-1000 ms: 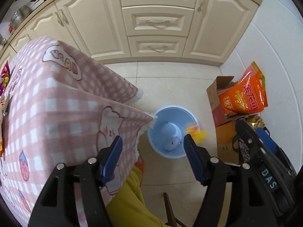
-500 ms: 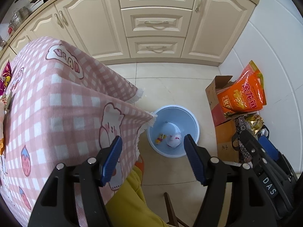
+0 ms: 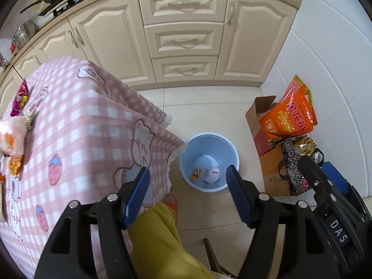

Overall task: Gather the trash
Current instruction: 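Move both grippers back over the table toward the paper cup and bread bag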

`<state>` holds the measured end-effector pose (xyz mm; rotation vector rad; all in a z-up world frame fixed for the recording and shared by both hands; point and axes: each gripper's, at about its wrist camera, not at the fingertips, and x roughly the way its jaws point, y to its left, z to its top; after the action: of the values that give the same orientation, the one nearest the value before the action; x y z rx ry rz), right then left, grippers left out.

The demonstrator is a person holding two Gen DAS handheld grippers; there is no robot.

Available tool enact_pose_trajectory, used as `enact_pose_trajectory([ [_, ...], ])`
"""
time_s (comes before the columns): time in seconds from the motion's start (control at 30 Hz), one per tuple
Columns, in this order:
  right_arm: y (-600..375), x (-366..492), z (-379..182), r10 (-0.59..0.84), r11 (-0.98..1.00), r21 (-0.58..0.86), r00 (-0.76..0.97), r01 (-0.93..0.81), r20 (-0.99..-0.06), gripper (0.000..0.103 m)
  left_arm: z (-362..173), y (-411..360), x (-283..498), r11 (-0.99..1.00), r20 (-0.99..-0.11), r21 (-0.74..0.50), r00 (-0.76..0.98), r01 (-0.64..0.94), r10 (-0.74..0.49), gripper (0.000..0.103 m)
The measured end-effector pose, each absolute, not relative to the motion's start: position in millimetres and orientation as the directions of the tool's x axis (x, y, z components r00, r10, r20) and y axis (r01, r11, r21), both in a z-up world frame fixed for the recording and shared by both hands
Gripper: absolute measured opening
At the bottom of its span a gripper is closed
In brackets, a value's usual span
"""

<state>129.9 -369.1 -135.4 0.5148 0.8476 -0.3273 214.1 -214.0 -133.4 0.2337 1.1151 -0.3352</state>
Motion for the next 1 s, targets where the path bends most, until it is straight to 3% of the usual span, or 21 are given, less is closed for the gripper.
enact_pose_trajectory([
  [0.47, -313, 84, -66, -0.109, 0.878, 0.287, 0.743, 0.384, -0.660, 0.077, -62, -151, 152, 0.940, -0.797, 0.002, 0.568, 0.341, -0.204, 0.073],
  [1.0, -223, 88, -7, -0.004, 0.961, 0.231, 0.841, 0.153, -0.541, 0.082, 3, -29, 114, 0.994, -0.642, -0.005, 0.762, 0.110, -0.087, 0.078],
])
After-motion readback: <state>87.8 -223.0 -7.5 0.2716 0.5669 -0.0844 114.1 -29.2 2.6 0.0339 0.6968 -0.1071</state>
